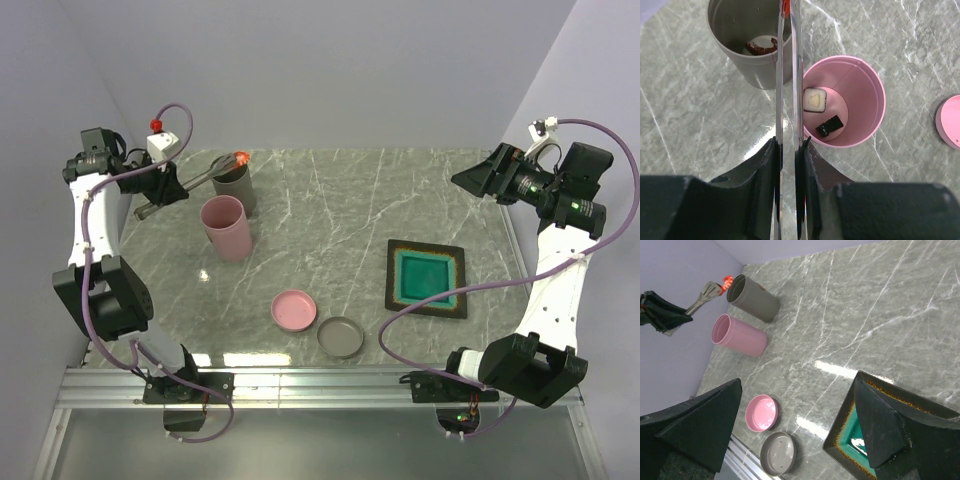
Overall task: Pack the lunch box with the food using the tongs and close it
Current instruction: Place the food into the lunch box
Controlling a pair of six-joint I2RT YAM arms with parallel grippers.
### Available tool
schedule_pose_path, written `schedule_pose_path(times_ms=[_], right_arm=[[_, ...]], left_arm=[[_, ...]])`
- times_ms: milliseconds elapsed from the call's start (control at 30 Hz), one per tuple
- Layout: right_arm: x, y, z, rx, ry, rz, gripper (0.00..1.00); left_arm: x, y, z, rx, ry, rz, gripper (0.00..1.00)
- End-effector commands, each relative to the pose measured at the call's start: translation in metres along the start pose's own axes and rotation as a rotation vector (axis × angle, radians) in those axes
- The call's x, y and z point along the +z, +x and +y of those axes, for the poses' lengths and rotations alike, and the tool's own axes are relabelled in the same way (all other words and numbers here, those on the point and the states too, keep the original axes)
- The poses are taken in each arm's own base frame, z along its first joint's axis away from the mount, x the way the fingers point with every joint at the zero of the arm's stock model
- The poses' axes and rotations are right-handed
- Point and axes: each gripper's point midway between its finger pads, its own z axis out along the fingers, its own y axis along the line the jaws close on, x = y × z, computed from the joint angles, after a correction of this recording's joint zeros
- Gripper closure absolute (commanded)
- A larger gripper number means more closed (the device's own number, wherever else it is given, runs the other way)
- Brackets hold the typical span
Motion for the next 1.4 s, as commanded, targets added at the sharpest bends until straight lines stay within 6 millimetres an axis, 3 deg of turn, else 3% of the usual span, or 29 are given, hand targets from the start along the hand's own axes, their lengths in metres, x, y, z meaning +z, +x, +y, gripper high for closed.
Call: schedule_pose_path(times_ms=[0,533,833,1067,1200,1367], right_arm=[[-0.006,-0.009,0.007,-0.040,-0.005,-0.034,0.00],[-0.006,-0.010,0.007,-0.038,-0.002,-0.036,0.00],[-0.006,-0.010,0.007,-0.037,-0.002,-0.036,0.00],[-0.005,-0.011,0.007,-0.037,-0.004,-0.036,0.00],[-0.005,-0.010,0.007,-0.038,-0.006,-0.037,0.00],[-0.006,-0.009,0.008,-0.040,-0.007,-0.038,0.00]], left_arm=[[0.003,-0.005,0.006,0.042,0.000,-0.031,0.88],[0.009,0.014,0.033,0.015,-0.051,0.028,0.85],[0.007,0.014,0.036,0.018,-0.062,0.031,0.70],[0.002,0.005,0.031,0.030,-0.062,0.014,0.55],[-0.002,-0.001,0.029,0.035,-0.063,0.006,0.53],[-0.016,-0.031,0.024,0.061,-0.076,-0.062,0.53]])
